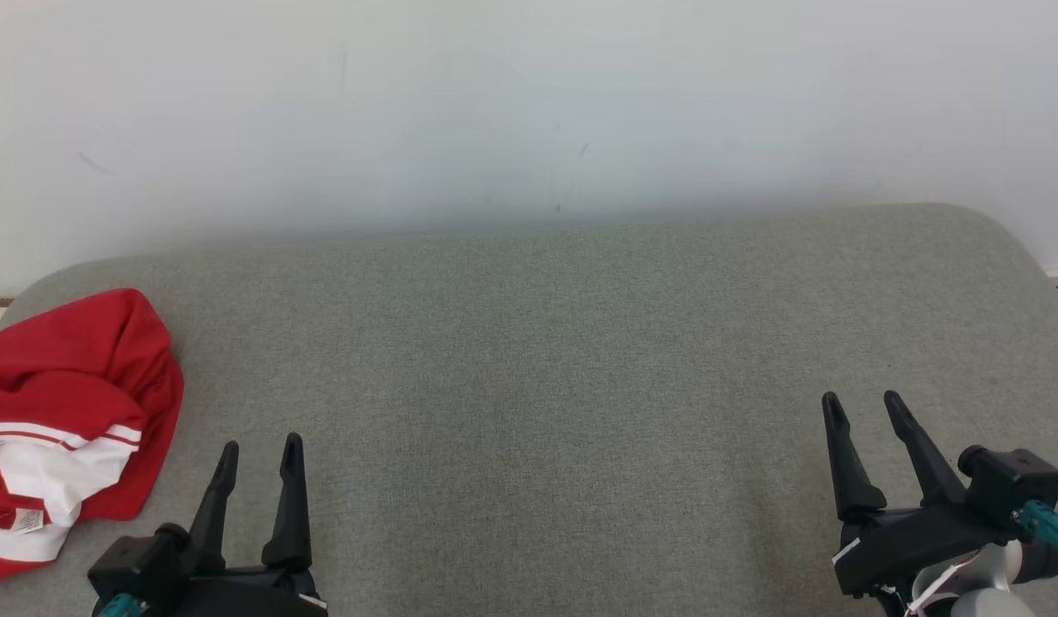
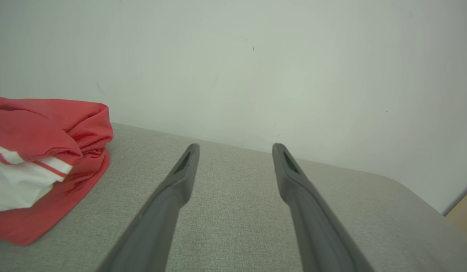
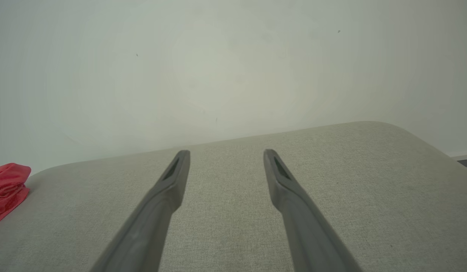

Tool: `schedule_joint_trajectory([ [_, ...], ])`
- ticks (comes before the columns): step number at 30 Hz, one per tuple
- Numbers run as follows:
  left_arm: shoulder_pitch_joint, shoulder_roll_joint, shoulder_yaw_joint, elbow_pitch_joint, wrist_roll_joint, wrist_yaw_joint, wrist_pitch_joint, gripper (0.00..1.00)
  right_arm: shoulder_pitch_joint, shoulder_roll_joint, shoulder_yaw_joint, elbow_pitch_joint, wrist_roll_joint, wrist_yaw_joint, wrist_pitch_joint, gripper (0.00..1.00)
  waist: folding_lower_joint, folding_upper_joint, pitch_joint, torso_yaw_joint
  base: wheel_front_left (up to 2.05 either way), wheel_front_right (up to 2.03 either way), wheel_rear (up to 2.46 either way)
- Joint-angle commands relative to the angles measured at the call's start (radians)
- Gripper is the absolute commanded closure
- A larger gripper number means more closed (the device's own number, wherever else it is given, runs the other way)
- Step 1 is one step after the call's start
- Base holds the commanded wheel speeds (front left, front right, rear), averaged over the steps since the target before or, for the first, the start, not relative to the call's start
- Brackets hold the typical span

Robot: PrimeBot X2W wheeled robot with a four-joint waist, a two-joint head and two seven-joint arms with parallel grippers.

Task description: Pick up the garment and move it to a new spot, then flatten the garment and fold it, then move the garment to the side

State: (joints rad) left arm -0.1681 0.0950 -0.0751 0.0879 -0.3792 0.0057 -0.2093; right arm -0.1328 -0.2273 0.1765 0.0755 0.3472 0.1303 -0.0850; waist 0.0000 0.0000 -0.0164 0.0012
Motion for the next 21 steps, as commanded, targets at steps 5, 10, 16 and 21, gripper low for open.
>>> schedule_joint_trajectory([
  [5,0.017,-0.003,0.004,-0.005,0.061,0.013,-0.008,0.00,0.020,0.007,0.013,-0.011,-0.052,0.001,-0.024,0.00,0.0000,0.0000,-0.003,0.002,0.00,0.00,0.00],
  [10,0.021,-0.002,0.007,0.006,0.113,0.022,-0.013,0.00,0.037,0.018,0.020,-0.007,-0.092,0.001,-0.041,0.00,0.0000,0.0000,-0.006,0.004,0.00,0.00,0.00],
  [16,0.022,-0.006,-0.002,0.026,0.163,0.026,-0.017,0.00,0.048,0.027,0.029,-0.004,-0.130,0.001,-0.059,0.00,0.0000,0.0000,-0.010,0.005,0.00,0.00,0.00],
  [21,0.020,-0.005,0.002,0.044,0.196,0.031,-0.008,0.00,0.059,0.035,0.028,-0.003,-0.157,0.001,-0.071,0.00,0.0000,0.0000,-0.013,0.006,0.00,0.00,0.00],
])
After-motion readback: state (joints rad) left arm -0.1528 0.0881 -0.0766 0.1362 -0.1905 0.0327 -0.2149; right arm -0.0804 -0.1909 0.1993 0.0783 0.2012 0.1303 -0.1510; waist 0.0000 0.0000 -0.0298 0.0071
